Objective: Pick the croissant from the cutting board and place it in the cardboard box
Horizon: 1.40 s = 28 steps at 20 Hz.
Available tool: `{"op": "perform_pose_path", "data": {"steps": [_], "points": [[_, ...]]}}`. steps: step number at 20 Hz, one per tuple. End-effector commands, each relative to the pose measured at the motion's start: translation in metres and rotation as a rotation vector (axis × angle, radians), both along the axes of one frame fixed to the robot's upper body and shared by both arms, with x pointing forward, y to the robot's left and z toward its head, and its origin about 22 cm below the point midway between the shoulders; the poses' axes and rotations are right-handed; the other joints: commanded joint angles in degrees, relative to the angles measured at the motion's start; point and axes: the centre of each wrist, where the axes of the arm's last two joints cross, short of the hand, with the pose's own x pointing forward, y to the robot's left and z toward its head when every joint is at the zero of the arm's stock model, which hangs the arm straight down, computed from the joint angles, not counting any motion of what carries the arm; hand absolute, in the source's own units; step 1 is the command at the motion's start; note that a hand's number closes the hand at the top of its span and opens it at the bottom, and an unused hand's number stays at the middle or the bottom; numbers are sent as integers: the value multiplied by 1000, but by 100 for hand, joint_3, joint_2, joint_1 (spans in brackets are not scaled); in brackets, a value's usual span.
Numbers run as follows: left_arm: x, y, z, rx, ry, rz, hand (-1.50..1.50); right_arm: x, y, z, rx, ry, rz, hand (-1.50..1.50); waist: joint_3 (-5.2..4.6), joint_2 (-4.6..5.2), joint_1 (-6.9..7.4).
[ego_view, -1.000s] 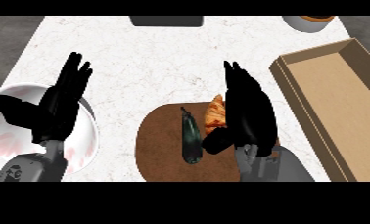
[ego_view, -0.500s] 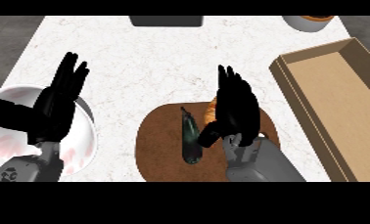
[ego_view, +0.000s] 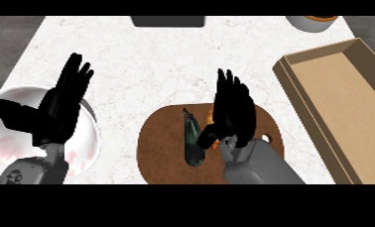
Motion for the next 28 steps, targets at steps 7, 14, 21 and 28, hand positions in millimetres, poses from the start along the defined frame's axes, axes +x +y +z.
{"op": "perform_pose_path", "data": {"steps": [7, 14, 21, 28], "points": [[-1, 8, -1, -20, 19, 10, 0, 15, 11, -23, -70, 86, -175, -150, -18, 19, 30], [-3, 6, -5, -11, 28, 4, 0, 19, -4, -25, -75, 101, -167, -150, -17, 10, -29], [-5, 9, -16, -26, 33, 14, 0, 14, 8, -23, -60, 128, -150, -150, -18, 11, -10], [6, 5, 1, -31, 7, 7, 0, 12, 1, -61, -50, 144, -161, -150, -16, 15, -7]]}}
